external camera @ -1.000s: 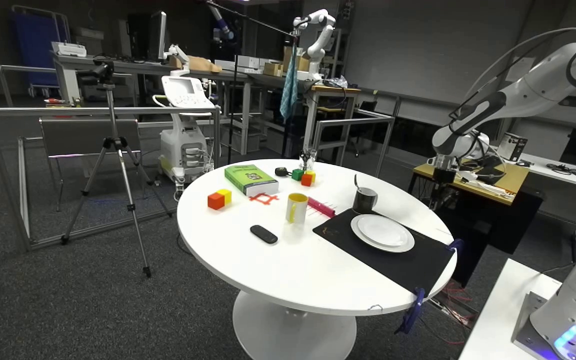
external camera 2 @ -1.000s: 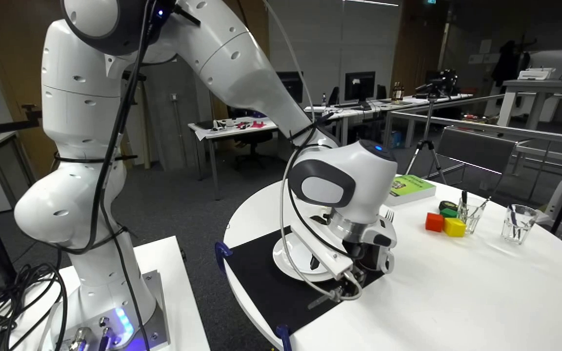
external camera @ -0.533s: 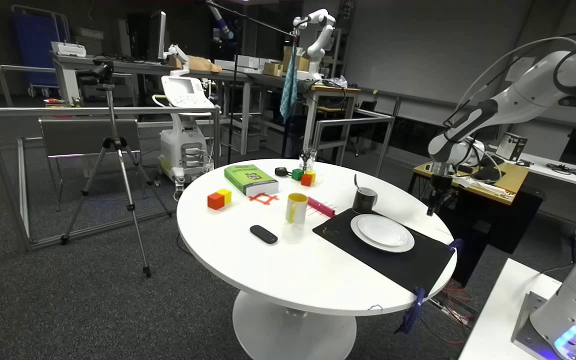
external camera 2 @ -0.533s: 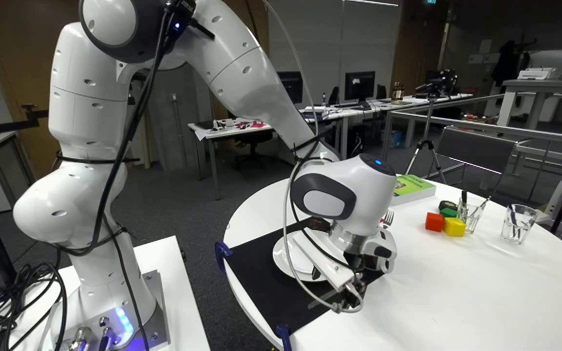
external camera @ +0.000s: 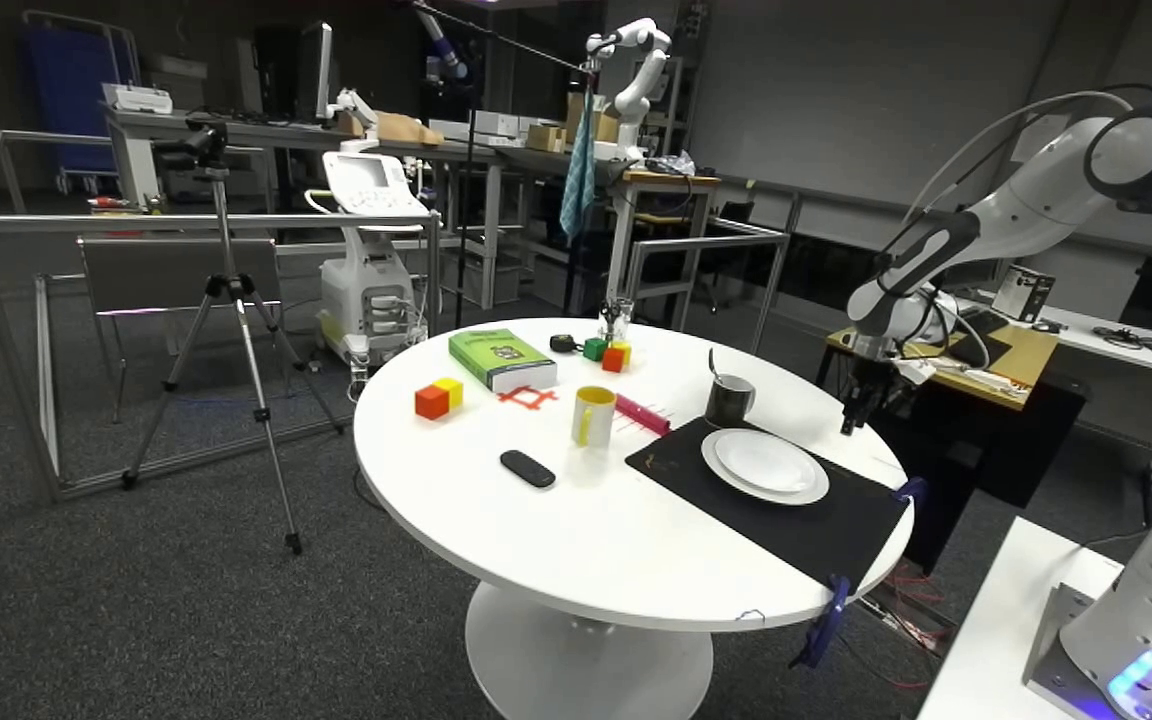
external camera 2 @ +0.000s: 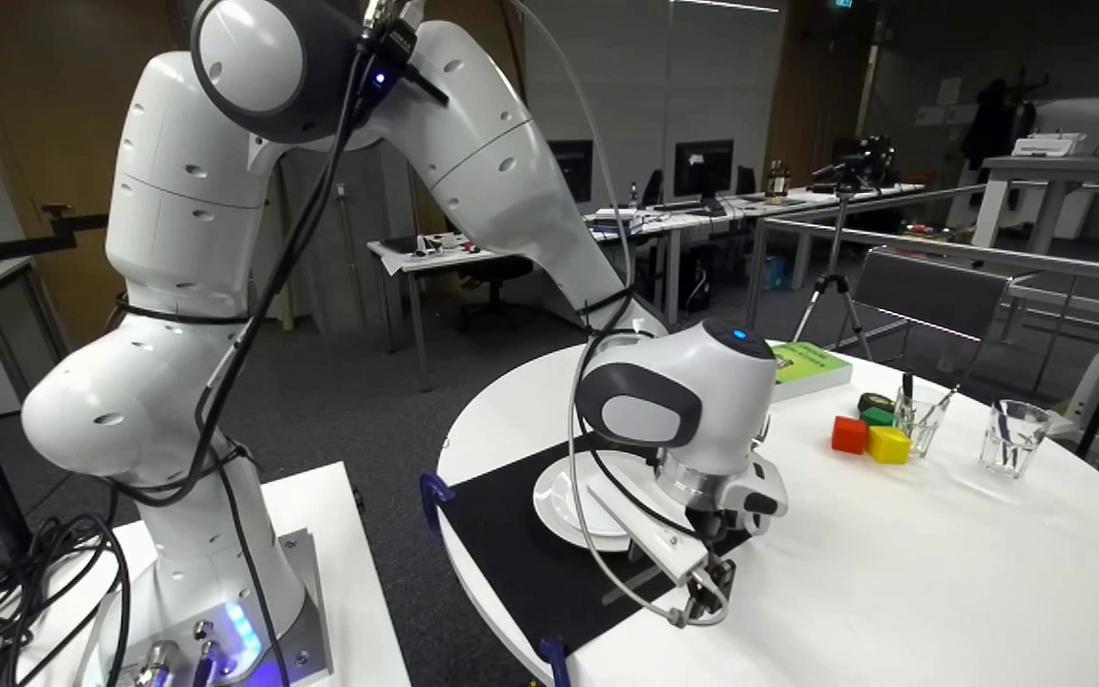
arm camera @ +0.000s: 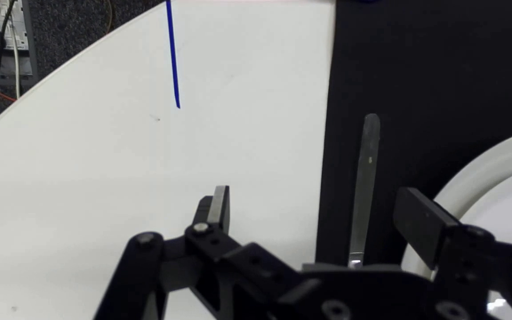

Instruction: Pick up the silver knife and put it in the black and white mug

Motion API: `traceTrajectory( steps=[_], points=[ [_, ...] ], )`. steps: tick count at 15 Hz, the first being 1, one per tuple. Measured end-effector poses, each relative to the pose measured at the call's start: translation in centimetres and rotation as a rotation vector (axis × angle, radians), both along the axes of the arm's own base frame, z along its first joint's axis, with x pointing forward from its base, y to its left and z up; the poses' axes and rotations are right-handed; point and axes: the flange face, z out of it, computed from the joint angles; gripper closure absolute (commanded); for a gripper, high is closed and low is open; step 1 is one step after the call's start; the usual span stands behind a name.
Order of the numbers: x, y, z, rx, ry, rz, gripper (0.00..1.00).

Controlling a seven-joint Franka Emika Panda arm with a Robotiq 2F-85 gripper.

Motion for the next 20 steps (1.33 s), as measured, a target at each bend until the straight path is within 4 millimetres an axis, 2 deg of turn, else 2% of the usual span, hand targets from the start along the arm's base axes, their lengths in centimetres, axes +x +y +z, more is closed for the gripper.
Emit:
traceTrajectory(
  steps=[12, 20],
  points=[
    [1.8, 1.1, -2.1, 0.003, 0.003, 0.032, 0.0],
    [3.3, 2.2, -3.1, -0.022, -0.025, -0.016, 0.0]
  ],
)
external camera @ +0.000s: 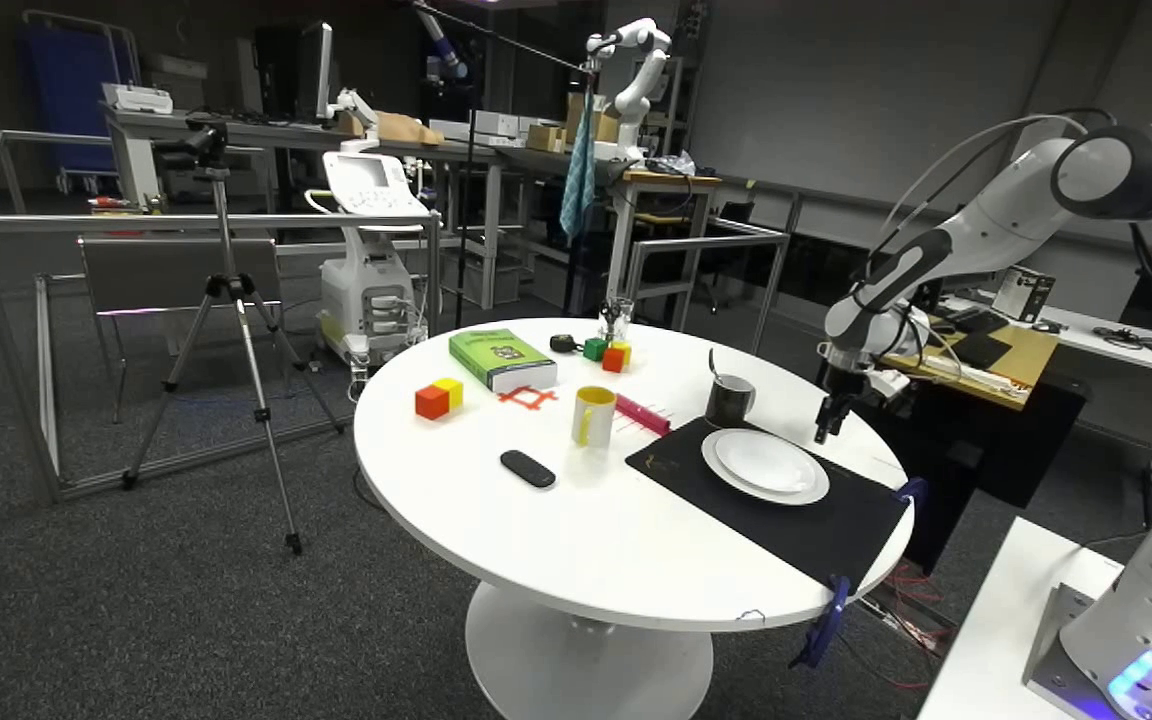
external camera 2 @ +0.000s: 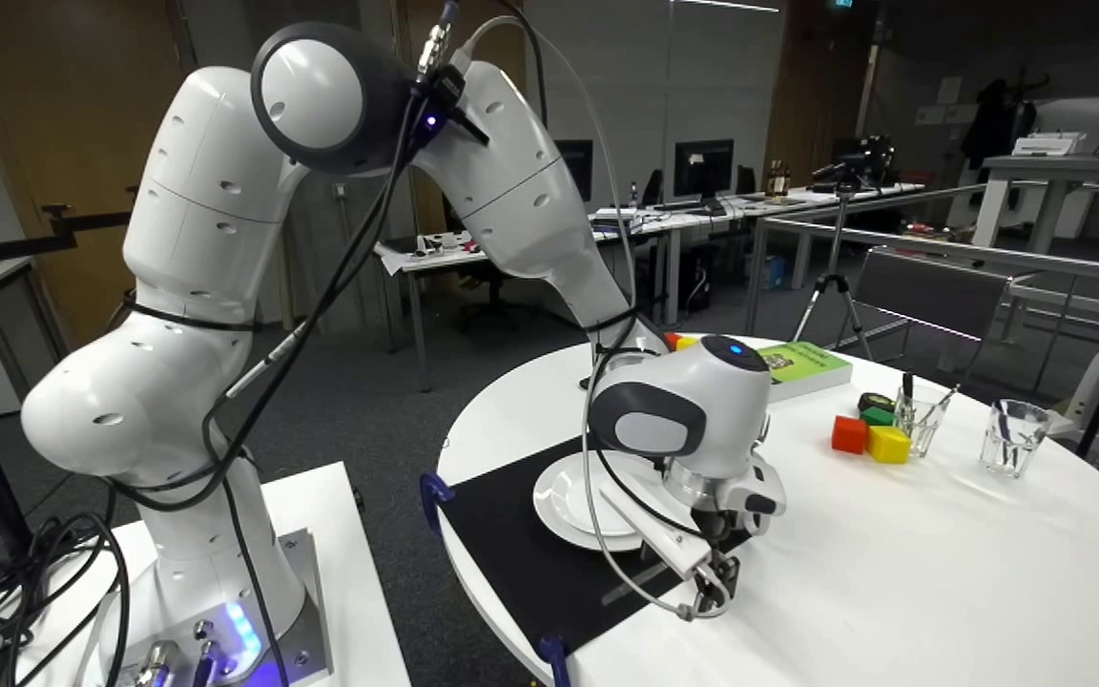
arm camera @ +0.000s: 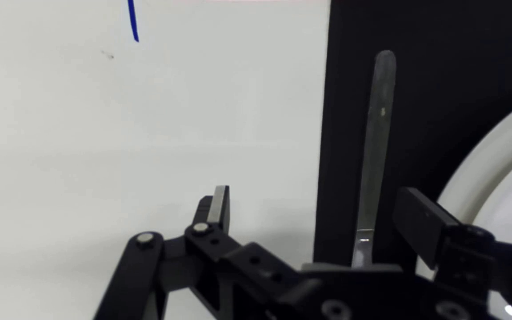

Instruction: Pick up the silver knife and put it in the black and white mug

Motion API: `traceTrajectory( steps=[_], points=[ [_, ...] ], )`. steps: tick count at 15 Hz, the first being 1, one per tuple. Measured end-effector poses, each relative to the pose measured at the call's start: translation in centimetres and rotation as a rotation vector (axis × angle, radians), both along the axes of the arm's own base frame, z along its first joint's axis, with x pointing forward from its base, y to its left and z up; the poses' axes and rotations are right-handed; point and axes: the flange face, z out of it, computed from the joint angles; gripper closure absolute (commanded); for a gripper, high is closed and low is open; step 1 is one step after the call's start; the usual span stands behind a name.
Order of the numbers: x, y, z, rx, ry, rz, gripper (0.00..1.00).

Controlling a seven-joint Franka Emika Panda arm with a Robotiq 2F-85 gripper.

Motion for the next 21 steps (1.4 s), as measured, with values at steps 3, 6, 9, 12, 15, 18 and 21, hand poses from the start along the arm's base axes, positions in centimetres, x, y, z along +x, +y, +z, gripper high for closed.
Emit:
traceTrajectory(
  steps=[3, 6, 9, 12, 15, 18, 21],
  points=[
    [0.3, 0.4, -0.2, -0.02, -0.003, -0.015, 0.0],
    [0.5, 1.0, -0.5, -0.023, 0.005, -0.009, 0.0],
    [0.7, 1.6, -0.8, -0.023, 0.011, 0.007, 0.0],
    [0.8, 2.0, -1.0, -0.027, 0.017, 0.028, 0.0],
    [0.8, 2.1, -1.1, -0.037, 0.024, 0.043, 0.0],
    [0.8, 2.2, -1.3, -0.05, 0.034, 0.053, 0.0],
    [0.7, 2.2, -1.4, -0.063, 0.044, 0.059, 0.0]
  ],
)
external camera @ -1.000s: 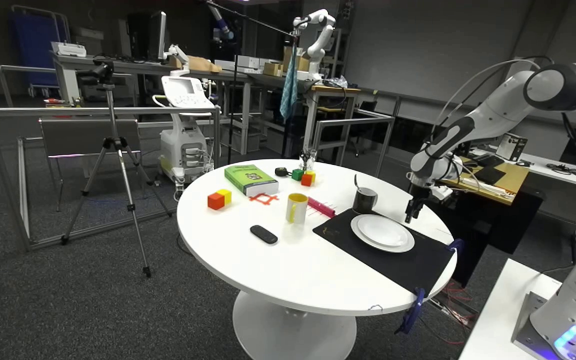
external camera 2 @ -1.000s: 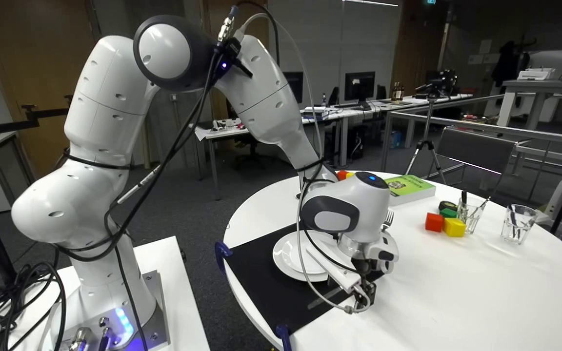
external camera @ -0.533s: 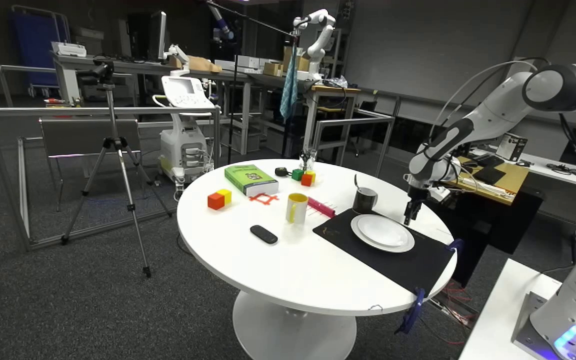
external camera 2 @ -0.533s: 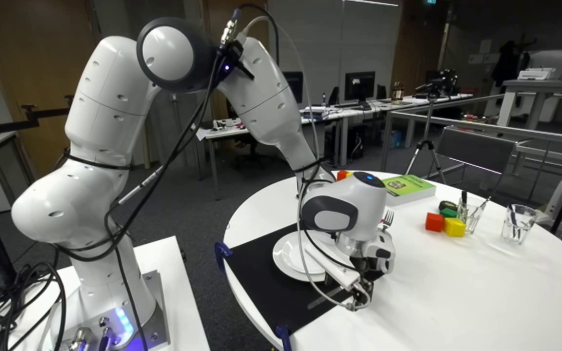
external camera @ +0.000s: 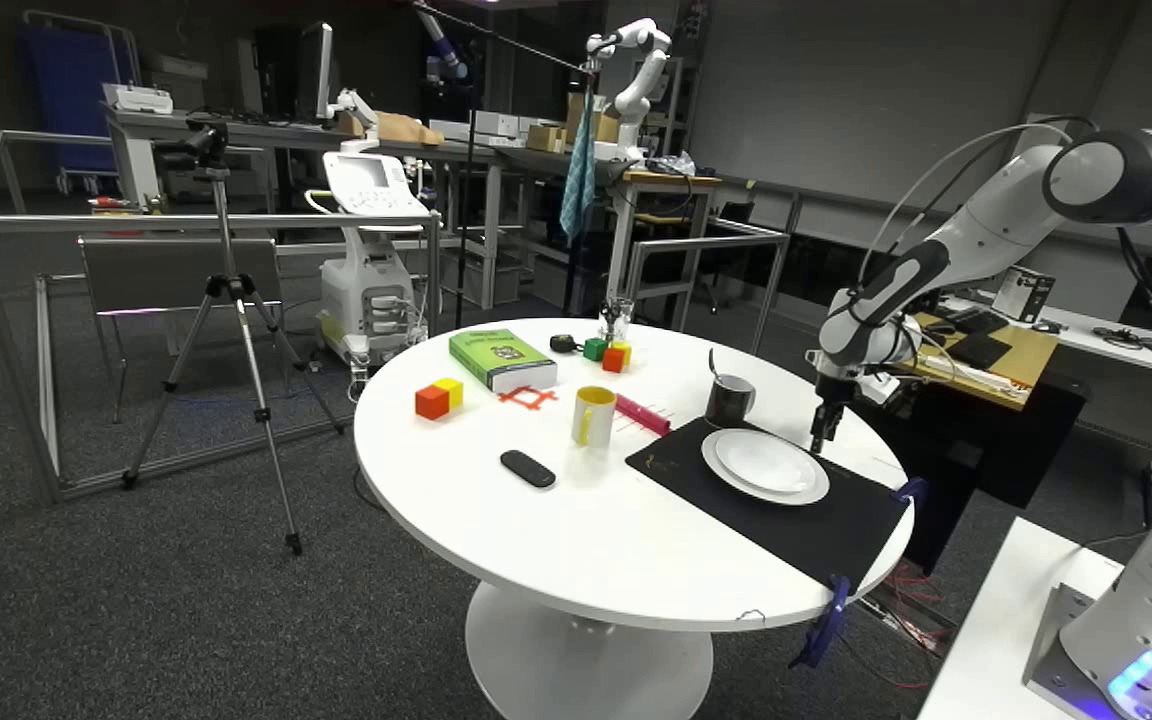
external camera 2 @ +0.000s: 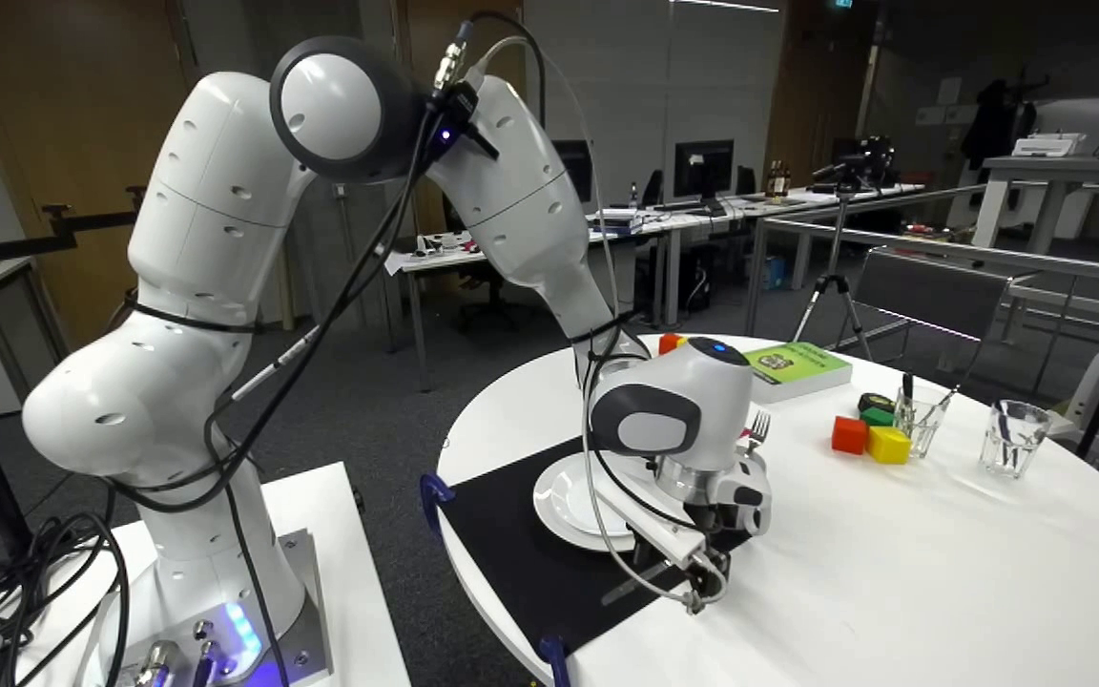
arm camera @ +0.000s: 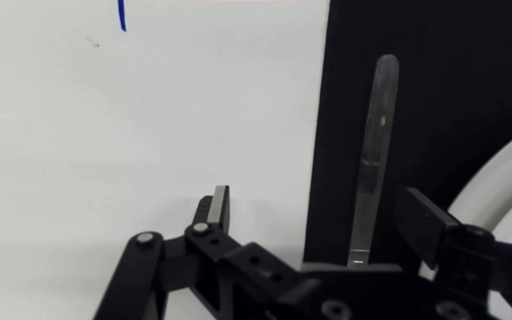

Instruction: Pick up the silver knife and put it in the black and white mug

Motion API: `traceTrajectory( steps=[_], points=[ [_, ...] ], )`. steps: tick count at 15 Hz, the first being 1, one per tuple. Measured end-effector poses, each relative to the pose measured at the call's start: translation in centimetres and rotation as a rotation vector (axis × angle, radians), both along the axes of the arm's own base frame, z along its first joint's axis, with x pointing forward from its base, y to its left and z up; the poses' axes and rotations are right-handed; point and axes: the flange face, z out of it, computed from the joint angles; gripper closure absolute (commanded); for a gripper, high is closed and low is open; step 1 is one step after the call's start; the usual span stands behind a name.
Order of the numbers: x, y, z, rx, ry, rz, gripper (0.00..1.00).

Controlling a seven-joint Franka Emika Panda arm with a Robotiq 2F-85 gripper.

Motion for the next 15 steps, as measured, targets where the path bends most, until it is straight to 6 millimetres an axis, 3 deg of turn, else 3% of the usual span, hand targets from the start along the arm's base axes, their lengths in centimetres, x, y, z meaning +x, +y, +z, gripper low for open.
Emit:
traceTrajectory(
  steps=[15],
  points=[
    [-0.3, 0.5, -1.3, 0.002, 0.023, -0.055, 0.0]
  ],
)
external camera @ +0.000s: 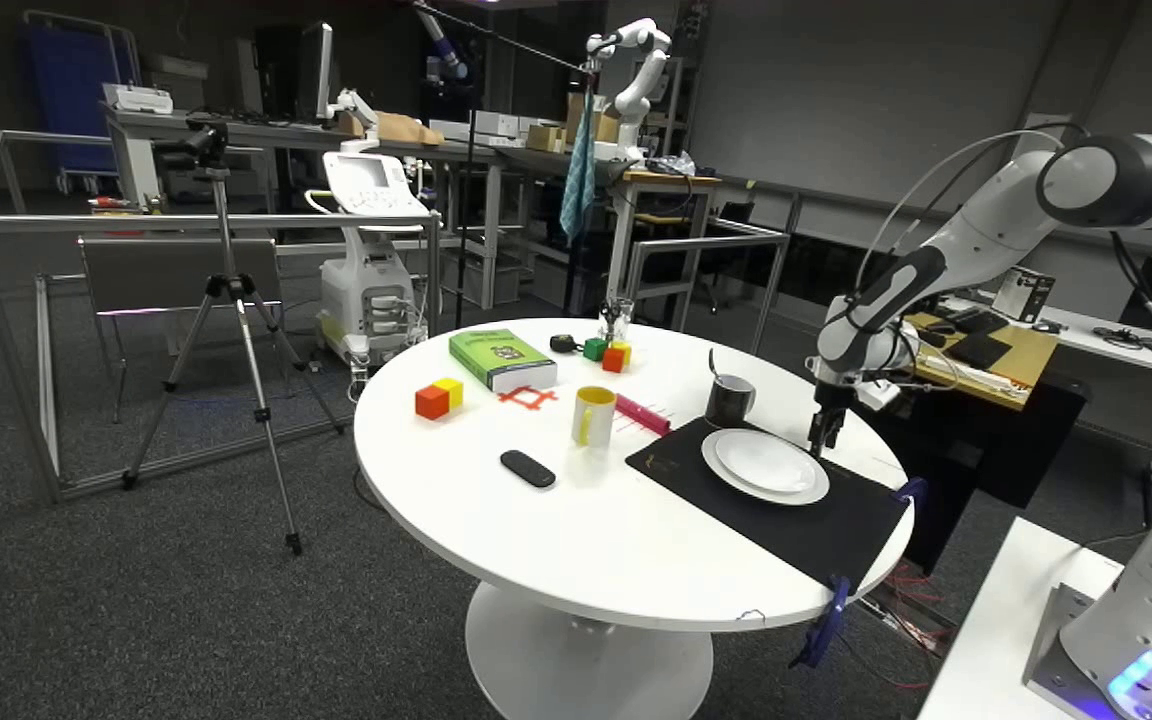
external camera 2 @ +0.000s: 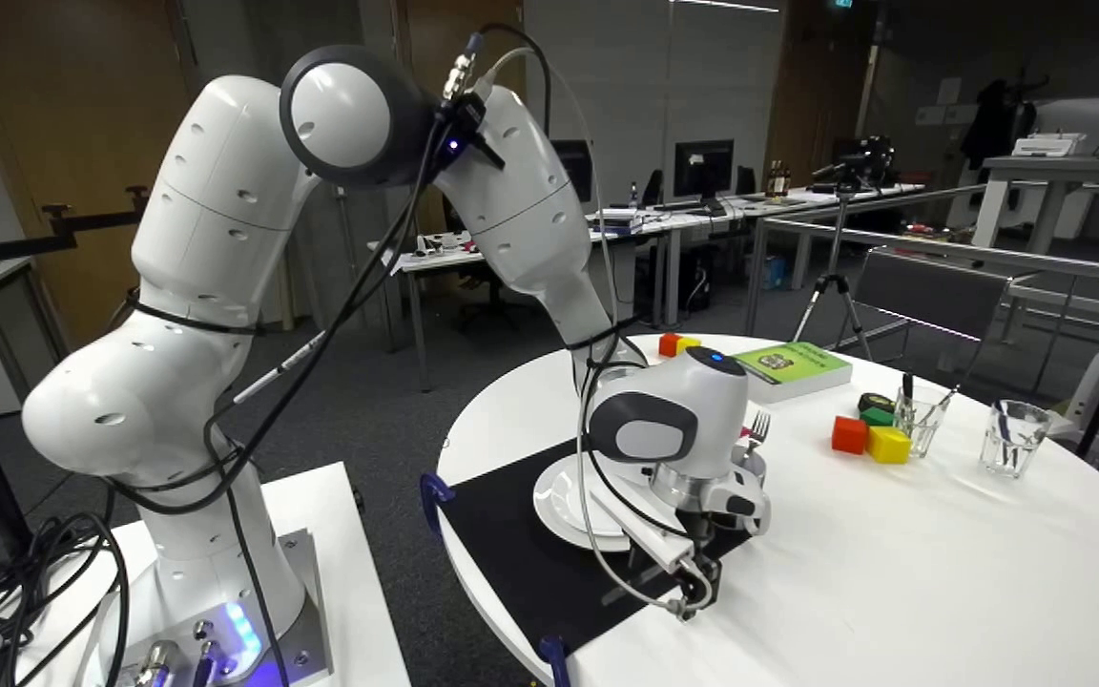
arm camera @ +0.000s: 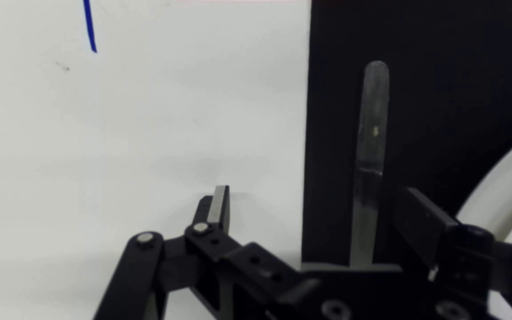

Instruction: Pick up the silver knife and put it in the black and white mug

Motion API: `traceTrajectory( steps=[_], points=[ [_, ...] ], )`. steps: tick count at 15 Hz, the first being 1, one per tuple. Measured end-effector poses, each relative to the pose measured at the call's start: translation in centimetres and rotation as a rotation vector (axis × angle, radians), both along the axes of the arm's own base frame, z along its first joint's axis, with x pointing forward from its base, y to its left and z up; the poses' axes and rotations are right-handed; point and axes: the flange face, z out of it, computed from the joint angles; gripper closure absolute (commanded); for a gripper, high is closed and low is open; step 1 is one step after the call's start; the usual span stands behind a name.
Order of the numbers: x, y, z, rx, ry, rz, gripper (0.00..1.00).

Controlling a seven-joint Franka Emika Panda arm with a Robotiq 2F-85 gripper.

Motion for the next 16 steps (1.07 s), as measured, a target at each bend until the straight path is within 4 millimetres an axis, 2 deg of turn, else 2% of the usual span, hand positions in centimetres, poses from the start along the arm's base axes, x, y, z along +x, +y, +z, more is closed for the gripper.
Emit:
traceTrajectory(
  steps=[16],
  points=[
    [0.4, 0.48, -0.68, -0.064, 0.03, -0.063, 0.0]
  ],
)
